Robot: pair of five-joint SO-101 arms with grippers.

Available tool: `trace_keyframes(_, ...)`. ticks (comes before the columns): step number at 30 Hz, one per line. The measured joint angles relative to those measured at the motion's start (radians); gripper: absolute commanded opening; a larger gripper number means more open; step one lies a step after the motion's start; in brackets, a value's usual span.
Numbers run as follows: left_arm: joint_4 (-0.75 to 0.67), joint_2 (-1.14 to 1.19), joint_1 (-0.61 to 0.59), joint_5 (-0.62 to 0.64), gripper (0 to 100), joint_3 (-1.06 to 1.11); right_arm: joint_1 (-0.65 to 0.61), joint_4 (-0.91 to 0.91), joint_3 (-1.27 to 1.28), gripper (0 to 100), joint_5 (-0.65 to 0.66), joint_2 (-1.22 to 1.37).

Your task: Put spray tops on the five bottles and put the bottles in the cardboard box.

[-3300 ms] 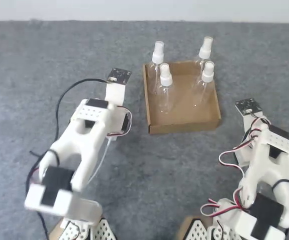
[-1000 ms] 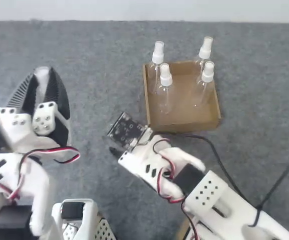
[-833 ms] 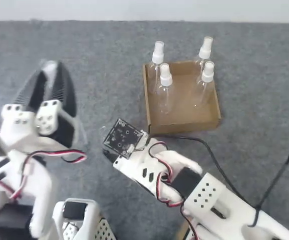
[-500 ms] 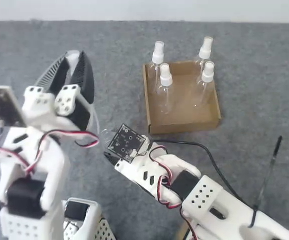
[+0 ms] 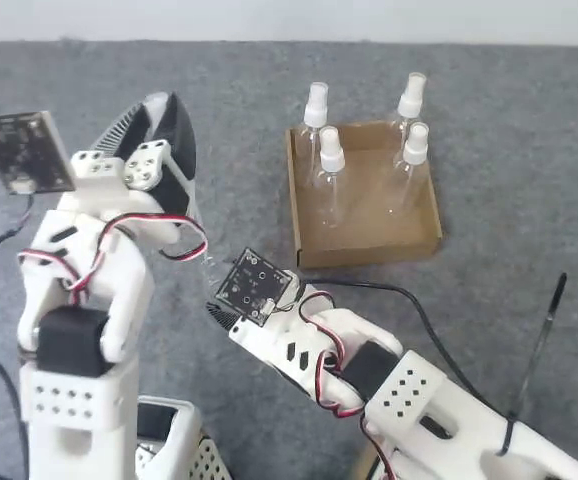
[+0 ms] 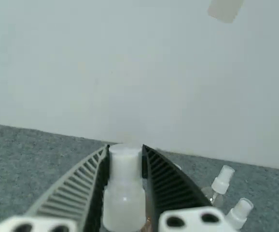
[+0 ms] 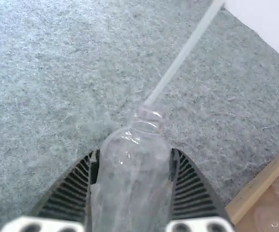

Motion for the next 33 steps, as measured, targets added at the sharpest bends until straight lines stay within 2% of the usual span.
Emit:
trace_keyframes(7,-0.051,0.000,0.005,0.002,1,0.097,0.000,0.000,0.000,0.6,0.000,0.000)
trace_keyframes(18,-0.069,0.000,-0.071,0.002,1,0.029,0.000,0.000,0.000,0.6,0.000,0.000)
trace_keyframes(29,-0.071,0.005,-0.066,0.006,1,0.110,-0.002,0.000,0.002,0.6,0.000,0.000)
trace_keyframes(33,-0.071,0.003,-0.005,0.006,1,0.132,-0.002,0.000,0.002,0.6,0.000,0.002)
